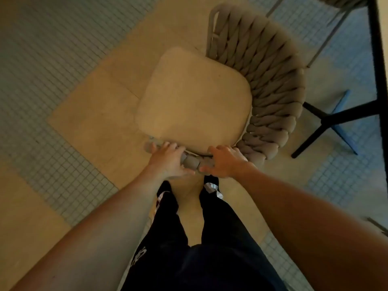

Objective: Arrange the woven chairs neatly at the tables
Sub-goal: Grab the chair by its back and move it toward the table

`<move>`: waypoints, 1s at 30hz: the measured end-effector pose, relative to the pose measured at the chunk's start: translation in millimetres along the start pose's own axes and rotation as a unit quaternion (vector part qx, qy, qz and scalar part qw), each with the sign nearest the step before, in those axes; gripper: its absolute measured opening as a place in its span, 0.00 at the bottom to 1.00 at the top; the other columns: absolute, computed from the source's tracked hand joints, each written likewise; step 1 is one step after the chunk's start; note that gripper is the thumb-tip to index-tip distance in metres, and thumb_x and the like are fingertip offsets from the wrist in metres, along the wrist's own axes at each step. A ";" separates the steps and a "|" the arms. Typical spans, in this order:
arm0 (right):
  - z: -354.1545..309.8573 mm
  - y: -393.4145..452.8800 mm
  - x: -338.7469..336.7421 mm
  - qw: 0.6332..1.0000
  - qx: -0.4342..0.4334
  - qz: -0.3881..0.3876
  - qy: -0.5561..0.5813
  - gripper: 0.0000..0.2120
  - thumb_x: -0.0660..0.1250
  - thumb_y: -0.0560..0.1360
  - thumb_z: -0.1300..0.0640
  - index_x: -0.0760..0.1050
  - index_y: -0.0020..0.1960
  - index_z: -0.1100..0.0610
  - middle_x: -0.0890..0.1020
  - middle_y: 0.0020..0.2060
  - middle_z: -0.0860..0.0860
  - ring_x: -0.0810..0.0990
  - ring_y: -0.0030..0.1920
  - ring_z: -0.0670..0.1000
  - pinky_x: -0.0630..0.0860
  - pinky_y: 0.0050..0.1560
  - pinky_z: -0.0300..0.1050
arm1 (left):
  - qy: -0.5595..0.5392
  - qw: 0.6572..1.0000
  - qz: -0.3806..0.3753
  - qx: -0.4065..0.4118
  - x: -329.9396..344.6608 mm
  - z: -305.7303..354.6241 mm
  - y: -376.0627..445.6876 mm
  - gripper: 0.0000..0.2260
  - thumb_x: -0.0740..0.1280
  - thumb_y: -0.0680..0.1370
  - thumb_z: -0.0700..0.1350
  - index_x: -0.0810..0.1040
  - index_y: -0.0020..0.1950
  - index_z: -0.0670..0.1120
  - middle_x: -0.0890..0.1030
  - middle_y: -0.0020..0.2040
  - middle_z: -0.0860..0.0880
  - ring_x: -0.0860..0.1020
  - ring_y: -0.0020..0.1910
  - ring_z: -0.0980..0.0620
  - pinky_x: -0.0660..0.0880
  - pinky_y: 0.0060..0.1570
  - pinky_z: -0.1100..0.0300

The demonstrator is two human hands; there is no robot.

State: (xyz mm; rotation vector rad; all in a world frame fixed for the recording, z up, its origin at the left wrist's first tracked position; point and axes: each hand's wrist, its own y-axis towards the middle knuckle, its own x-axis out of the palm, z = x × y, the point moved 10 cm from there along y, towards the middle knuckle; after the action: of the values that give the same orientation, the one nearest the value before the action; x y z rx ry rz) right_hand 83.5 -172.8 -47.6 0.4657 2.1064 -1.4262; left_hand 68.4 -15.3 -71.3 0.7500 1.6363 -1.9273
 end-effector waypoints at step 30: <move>-89.9 43.0 25.7 0.978 0.171 0.074 0.091 0.31 0.54 0.77 0.24 0.71 0.48 0.53 0.82 0.54 0.53 0.80 0.57 0.59 0.67 0.61 0.61 | 0.244 0.951 0.030 0.188 -38.1 -50.0 36.1 0.17 0.63 0.79 0.42 0.74 0.63 0.61 0.78 0.58 0.55 0.77 0.58 0.47 0.67 0.61 0.45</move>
State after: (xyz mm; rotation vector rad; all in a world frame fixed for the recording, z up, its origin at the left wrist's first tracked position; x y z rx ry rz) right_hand 65.3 -73.8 -69.2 0.8983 1.9154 -1.7175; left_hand 125.2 29.4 -77.1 1.5115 1.4854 -2.1537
